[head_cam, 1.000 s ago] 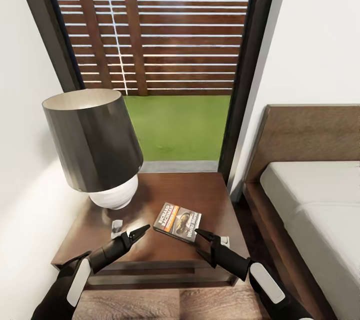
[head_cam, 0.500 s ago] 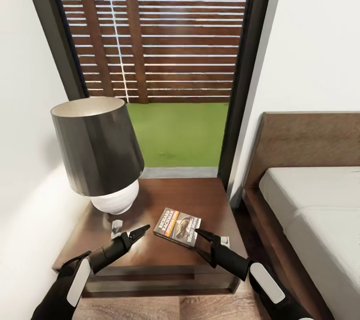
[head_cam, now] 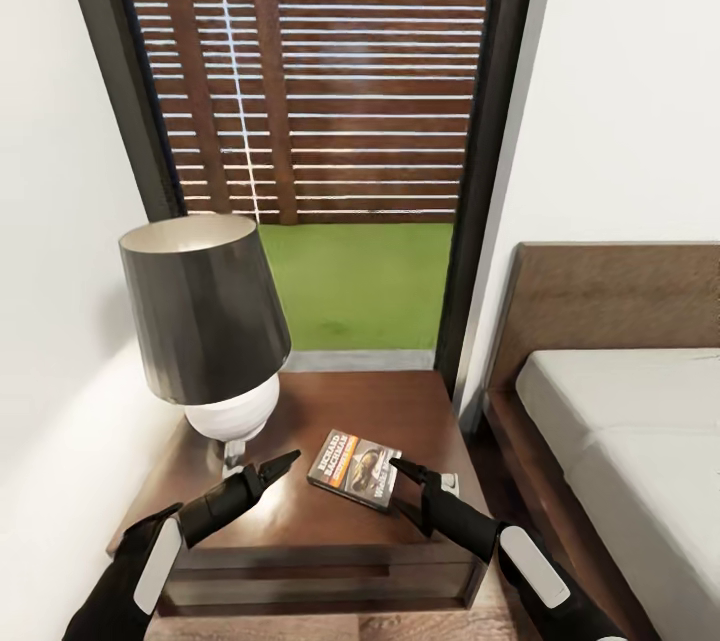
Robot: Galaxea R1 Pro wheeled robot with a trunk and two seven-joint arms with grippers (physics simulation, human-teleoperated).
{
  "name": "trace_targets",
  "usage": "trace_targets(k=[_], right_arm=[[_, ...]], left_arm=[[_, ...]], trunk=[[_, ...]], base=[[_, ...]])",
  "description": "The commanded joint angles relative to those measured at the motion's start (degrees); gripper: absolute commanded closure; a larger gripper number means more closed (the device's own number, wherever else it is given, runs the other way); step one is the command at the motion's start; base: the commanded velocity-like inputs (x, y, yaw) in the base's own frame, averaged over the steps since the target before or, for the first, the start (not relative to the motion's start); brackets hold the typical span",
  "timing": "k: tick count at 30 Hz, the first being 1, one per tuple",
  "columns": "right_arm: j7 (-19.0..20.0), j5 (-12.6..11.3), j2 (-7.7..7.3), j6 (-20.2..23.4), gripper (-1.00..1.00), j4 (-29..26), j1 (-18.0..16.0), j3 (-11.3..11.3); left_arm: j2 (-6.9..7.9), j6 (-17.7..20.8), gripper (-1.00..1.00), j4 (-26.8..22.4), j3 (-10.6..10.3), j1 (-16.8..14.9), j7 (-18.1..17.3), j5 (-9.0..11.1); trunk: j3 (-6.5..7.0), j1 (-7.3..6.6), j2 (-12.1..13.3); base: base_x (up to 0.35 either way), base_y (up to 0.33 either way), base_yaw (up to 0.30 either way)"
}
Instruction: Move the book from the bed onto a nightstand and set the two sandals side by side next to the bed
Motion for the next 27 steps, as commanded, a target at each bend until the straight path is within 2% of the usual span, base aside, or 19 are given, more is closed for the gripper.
trace_targets(k=[1, 2, 3, 5, 6, 7, 8, 9, 12, 15, 27], right_arm=[[0.1, 0.0, -0.05, 0.0, -1.00, 0.0, 0.0, 0.2], [0.1, 0.6, -0.05, -0.1, -1.00, -0.1, 0.0, 0.2], [0.1, 3.0, -0.05, -0.1, -1.00, -0.3, 0.0, 0.7], [0.2, 13.3, -0.11, -0.2, -1.00, -1.4, 0.0, 3.1], [0.2, 17.2, -0.12, -0.2, -1.00, -2.6, 0.0, 3.6], [0.2, 22.9, -0.17, -1.0, -1.00, -5.3, 0.0, 4.1], [0.3, 24.6, -0.22, -1.7, -1.00, -6.6, 0.0, 4.2], [0.3, 25.2, -0.28, -2.0, -1.00, -7.1, 0.0, 4.3], [0.6, 27.1, -0.70, -3.3, -1.00, -9.0, 0.1, 4.4], [0.6, 27.6, -0.80, -3.6, -1.00, -9.1, 0.1, 4.3], [0.6, 27.8, -0.84, -3.8, -1.00, -9.1, 0.2, 4.3]], left_arm=[[-0.05, 0.2, -1.00, -0.1, 0.0, 0.0, 0.0, 0.1], [-0.17, 0.1, -1.00, -0.1, -0.1, 0.0, 0.2, 0.0], [-0.39, 0.0, -1.00, -0.1, -0.2, 0.0, 0.7, -0.1], [-0.67, -0.1, -1.00, -0.3, -0.3, 0.0, 1.4, -0.2], [-0.71, -0.1, -1.00, -0.3, -0.4, 0.0, 1.5, -0.2], [-0.75, -0.1, -1.00, -0.4, -0.9, 0.0, 1.5, -0.2], [-0.72, -0.1, -1.00, -0.4, -1.8, 0.0, 1.5, -0.2], [-0.72, -0.1, -1.00, -0.4, -2.3, 0.0, 1.5, -0.2], [-0.52, -0.1, -1.00, -0.4, -6.5, 0.0, 1.5, -0.3], [-0.51, -0.1, -1.00, -0.4, -8.1, 0.0, 1.6, -0.3], [-0.51, -0.1, -1.00, -0.4, -8.8, 0.0, 1.6, -0.3]], trunk=[[0.13, -0.24, 0.4], [0.31, -0.46, 0.8], [0.49, -0.68, 1.2], [0.85, -1.12, 2.0], [1.03, -1.34, 2.4], [1.21, -1.56, 2.8], [1.39, -1.78, 3.2], [1.57, -1.99, 3.6], [2.11, -2.65, 4.8], [2.65, -3.31, 6.0], [4.80, -5.95, 10.8]], base=[[0.000, 0.000, 0.000], [0.000, 0.000, 0.000], [0.000, 0.000, 0.000], [0.000, 0.000, 0.000], [0.000, 0.000, 0.000], [0.000, 0.000, 0.000], [0.000, 0.000, 0.000], [0.000, 0.000, 0.000], [0.000, 0.000, 0.000], [0.000, 0.000, 0.000], [0.000, 0.000, 0.000]])
